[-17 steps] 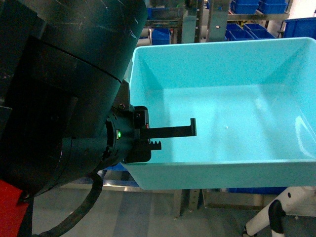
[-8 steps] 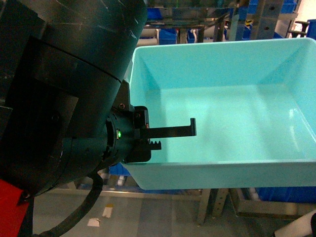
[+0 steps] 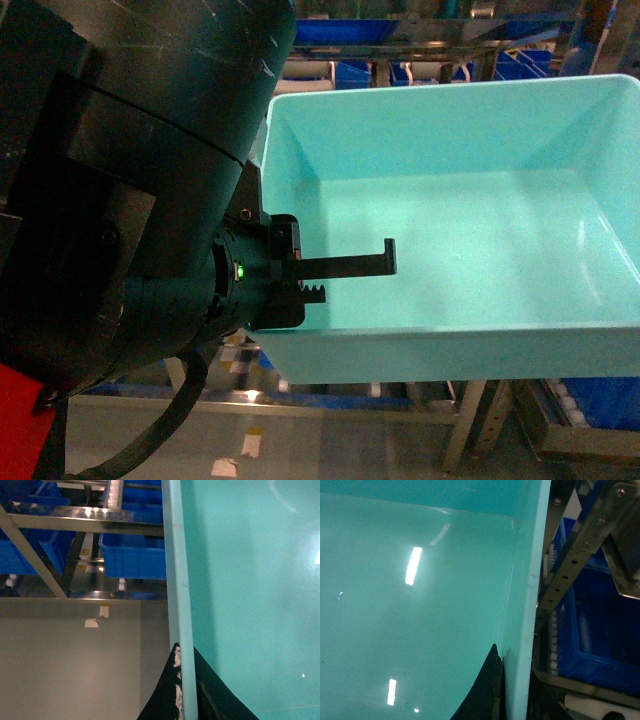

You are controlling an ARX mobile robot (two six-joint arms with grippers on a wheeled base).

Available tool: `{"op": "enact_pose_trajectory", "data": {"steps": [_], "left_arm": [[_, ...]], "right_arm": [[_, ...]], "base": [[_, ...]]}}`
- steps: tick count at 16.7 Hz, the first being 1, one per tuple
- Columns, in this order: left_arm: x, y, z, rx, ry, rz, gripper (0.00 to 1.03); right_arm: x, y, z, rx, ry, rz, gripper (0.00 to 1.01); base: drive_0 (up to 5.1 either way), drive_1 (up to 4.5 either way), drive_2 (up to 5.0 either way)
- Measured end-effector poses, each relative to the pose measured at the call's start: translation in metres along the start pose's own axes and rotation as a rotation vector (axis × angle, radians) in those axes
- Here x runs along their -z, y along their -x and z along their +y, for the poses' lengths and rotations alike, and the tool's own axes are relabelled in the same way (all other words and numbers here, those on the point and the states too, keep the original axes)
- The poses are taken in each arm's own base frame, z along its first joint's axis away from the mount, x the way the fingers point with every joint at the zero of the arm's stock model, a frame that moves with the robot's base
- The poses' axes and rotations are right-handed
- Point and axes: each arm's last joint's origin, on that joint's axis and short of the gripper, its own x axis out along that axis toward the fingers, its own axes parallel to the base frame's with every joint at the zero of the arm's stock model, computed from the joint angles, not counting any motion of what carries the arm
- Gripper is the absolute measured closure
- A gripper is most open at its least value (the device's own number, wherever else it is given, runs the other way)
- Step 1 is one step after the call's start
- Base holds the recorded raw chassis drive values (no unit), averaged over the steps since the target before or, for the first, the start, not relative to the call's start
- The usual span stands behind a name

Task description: Organize blue bins on left shelf correctly

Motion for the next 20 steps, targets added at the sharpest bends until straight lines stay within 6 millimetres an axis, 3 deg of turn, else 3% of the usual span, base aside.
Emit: {"op": "enact_pose_trajectory", "data": {"steps": [5,11,17,20], "left_arm": [[0.0000,0.0000,0.0001,-0.002,0.000,-0.001,1.01],[0.0000,-0.0001,0.0003,-0.002,0.000,0.000,1.01],[-0.0002,-0.0002,0.0006,-0.001,0.001,0.001,1.01],[-0.0006,-0.0003,0.0004,0.001,0.003,-0.003,1.01]], "right_arm": [[-0.0003,0.0002,-0.0001,0.001,0.004,-0.002,0.99],[0.0002,0.0002,-0.0001,0.000,0.002,0.002,0.99],[0.0001,0.0002,0.0000,0.000,0.003,0.001,0.99],[0.0006,-0.0002,-0.0002,0.000,0.002,0.003,0.99]], "base": [[-4.3,4.29,0.2],[-0.3,3.53,-4.1],[2.7,2.22,-5.0],[0.0,0.55,-0.5]]}}
